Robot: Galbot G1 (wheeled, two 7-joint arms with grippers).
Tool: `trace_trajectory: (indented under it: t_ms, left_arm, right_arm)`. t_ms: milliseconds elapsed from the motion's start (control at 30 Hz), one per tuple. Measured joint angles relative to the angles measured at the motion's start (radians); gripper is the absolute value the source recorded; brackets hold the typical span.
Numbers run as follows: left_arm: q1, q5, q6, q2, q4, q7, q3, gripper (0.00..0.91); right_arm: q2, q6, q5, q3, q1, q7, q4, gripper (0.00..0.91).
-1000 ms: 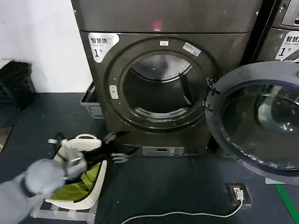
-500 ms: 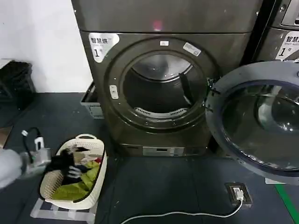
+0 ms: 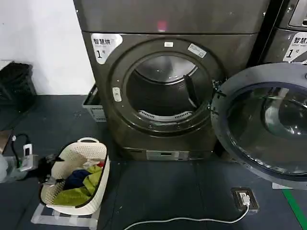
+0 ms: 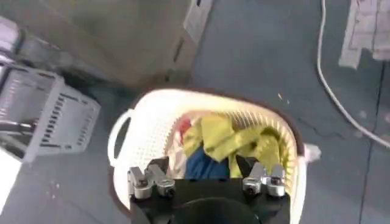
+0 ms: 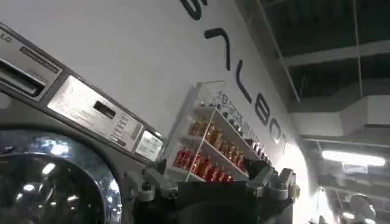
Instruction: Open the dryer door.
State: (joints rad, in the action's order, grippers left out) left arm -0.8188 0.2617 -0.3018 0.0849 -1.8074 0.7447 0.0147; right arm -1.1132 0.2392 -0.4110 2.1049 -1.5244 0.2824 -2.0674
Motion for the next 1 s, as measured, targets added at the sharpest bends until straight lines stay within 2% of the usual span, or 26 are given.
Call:
trace_trajectory:
  t_ms: [200,567,667,1000]
  left_arm:
    - [0.006,-0.041,0.006,0.004,0.034,0.039,-0.018,0.907]
    - [0.010,-0.030,0.009,0.006,0.053,0.001,-0.022,0.907]
    - [0.010,-0.030,0.011,-0.001,0.056,0.003,-0.022,0.907]
    - [0.010,-0.050,0.019,-0.002,0.059,0.027,-0.022,0.907]
  right_arm:
    - [-0.008,0.003,0.003,0.007,0.000,-0.005,-0.010,0.907]
    - [-0.006,0.004,0.012,0.045,-0.016,-0.011,-0.009,0.907]
    - [-0.007,-0.009,0.046,0.052,-0.020,-0.011,-0.008,0.907]
    - [-0.009,-0.009,0.050,0.075,-0.026,-0.011,-0.012,0.907]
